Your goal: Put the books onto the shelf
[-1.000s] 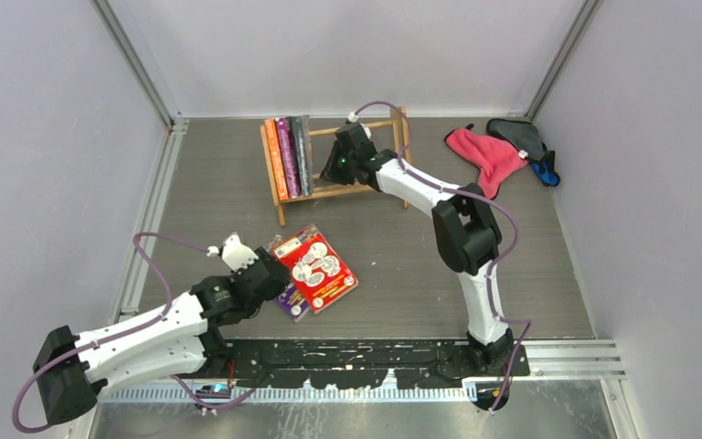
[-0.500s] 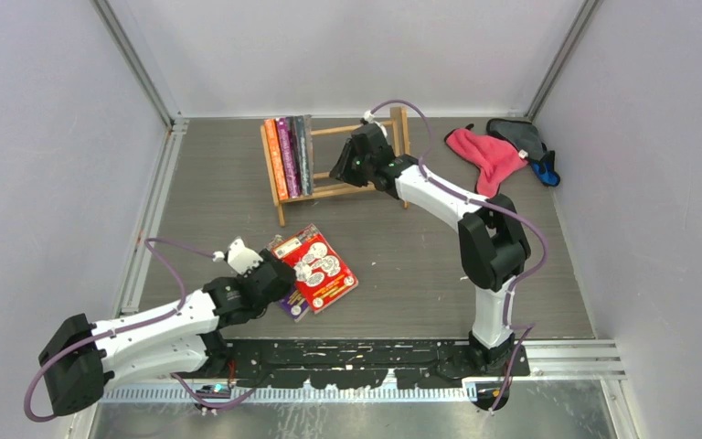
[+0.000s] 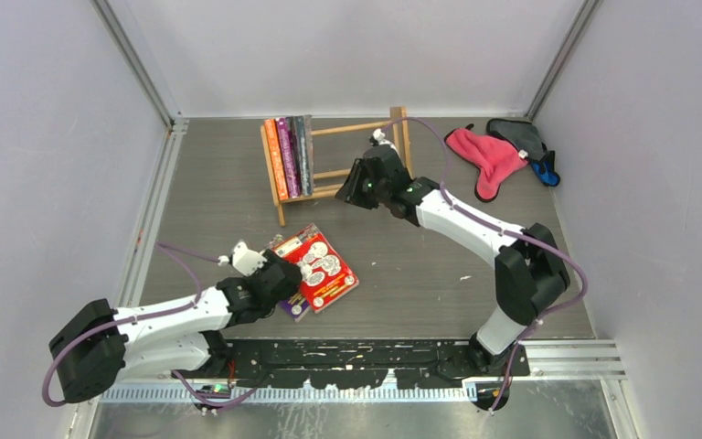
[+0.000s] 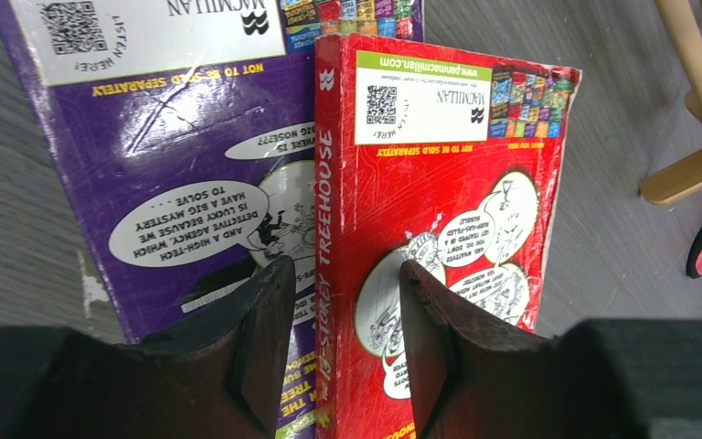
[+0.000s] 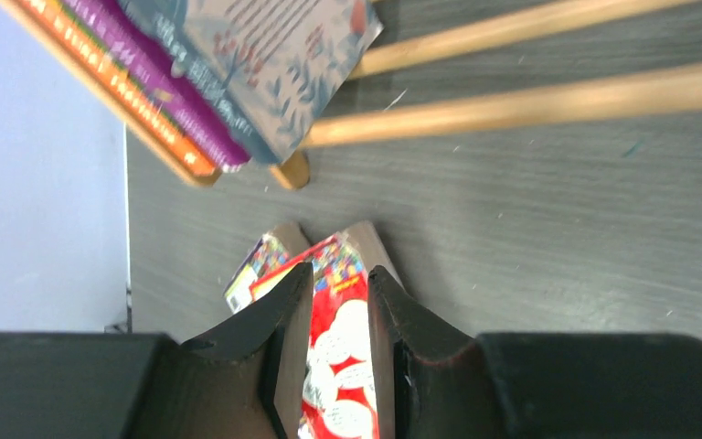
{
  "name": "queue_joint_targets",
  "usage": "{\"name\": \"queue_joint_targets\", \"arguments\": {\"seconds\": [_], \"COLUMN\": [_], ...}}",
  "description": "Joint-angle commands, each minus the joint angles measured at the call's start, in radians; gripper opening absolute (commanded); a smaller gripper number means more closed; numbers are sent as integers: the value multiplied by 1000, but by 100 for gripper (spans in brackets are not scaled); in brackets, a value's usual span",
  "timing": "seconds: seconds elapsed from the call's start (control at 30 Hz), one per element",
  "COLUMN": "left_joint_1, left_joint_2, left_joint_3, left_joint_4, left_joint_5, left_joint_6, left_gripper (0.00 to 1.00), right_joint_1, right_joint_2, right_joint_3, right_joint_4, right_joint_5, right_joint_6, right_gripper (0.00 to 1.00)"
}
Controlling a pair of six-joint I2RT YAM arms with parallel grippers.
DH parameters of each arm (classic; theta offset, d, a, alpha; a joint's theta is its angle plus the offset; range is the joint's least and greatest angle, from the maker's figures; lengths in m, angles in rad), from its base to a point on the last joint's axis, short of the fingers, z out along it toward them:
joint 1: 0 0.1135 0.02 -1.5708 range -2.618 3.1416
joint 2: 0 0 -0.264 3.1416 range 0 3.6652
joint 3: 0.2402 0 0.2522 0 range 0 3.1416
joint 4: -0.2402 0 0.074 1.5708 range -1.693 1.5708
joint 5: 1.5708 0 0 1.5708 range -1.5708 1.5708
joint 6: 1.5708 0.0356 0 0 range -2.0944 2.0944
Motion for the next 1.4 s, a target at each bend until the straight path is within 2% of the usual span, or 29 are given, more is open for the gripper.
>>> {"name": "queue_joint_targets", "arguments": {"seconds": [0.0,0.13,0.3,0.67,1.0,1.37], "left_joint_1": [-3,-3,-2,-2,-2,-3], "left_joint_2": [48,68,85,123,80,85], "left_joint_3": [-5,2,7,22,17,-15], "left_joint_4": [51,55,59,72,67,217], "left_joint_5": [-6,-15,-20,-20,-32,-3], "left_joint_6": [-35,-41,-45,-52,-44,2], "left_gripper": [47,47,47,47,47,46], "right_joint_1": [62,131,158,194,212,226], "right_joint_2": [-82,-88,-62,27,83,116], "right_joint_3": [-39,-106,-183,-224,-257,-270], "right_joint_4": [-12,-19,17,50,51,82], "right_joint_5": [-16,-8,-18,-50,-24,-41], "right_joint_6": [4,15,40,50,66,100], "right_gripper": [34,34,31,26,24,22]}}
